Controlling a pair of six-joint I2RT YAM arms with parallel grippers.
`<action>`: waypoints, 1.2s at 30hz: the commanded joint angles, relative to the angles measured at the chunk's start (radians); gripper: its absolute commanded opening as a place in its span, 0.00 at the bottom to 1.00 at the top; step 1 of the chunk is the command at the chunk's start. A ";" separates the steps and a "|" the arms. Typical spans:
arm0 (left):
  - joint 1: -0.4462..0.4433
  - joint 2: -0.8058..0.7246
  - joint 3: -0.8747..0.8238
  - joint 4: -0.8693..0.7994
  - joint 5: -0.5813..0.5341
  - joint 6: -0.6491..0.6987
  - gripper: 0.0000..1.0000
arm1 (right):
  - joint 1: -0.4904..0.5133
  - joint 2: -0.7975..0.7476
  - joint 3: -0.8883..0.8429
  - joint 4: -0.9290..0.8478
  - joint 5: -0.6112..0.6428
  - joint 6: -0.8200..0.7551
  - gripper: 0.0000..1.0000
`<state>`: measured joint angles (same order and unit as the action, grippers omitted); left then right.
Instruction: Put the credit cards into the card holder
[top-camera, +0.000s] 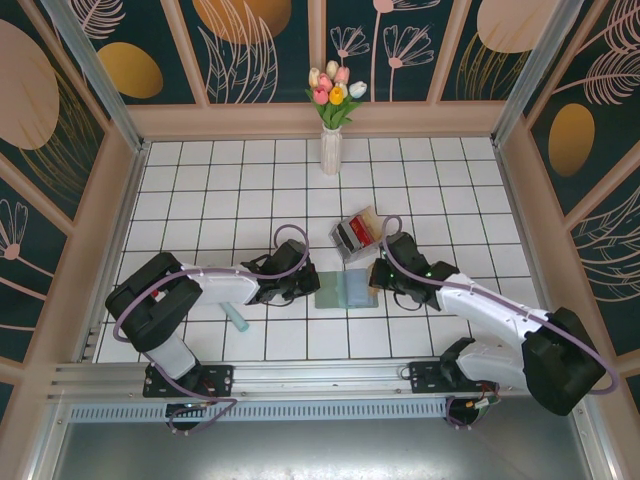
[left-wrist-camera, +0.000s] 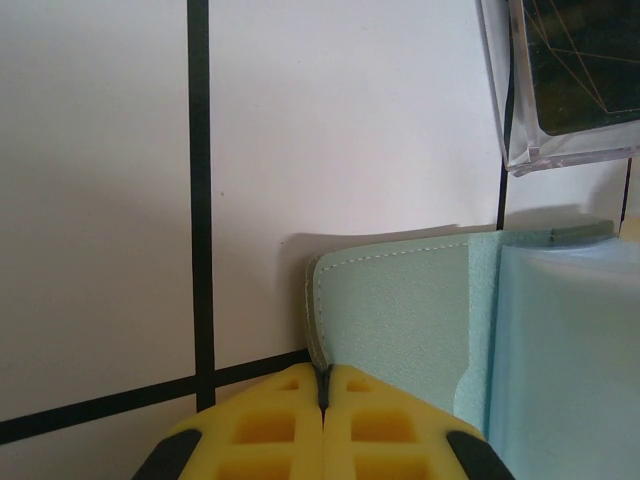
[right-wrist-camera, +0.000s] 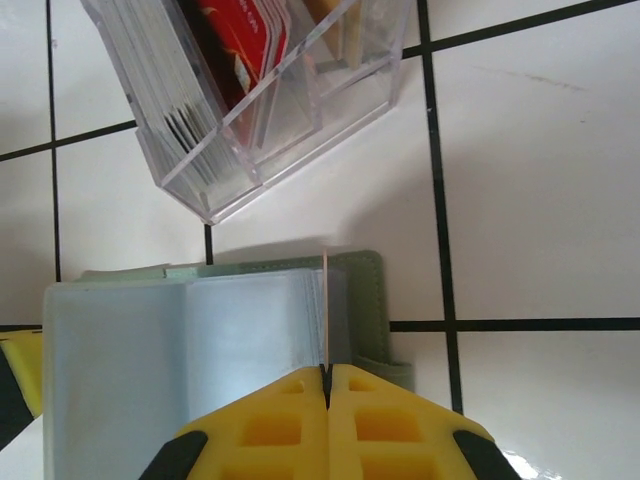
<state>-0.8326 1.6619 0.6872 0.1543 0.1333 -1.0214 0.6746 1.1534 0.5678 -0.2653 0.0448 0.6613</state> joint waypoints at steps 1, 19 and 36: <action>-0.005 0.021 -0.006 -0.022 -0.009 0.023 0.00 | 0.014 0.009 -0.020 0.075 -0.061 0.011 0.00; -0.006 0.021 -0.010 -0.013 -0.009 0.018 0.00 | 0.035 0.025 -0.016 0.234 -0.222 0.093 0.00; -0.006 0.010 -0.015 -0.021 -0.025 0.019 0.00 | 0.018 0.126 -0.076 0.260 -0.189 0.113 0.00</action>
<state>-0.8326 1.6619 0.6872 0.1558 0.1295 -1.0214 0.7143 1.3136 0.5201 0.0154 -0.1768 0.7685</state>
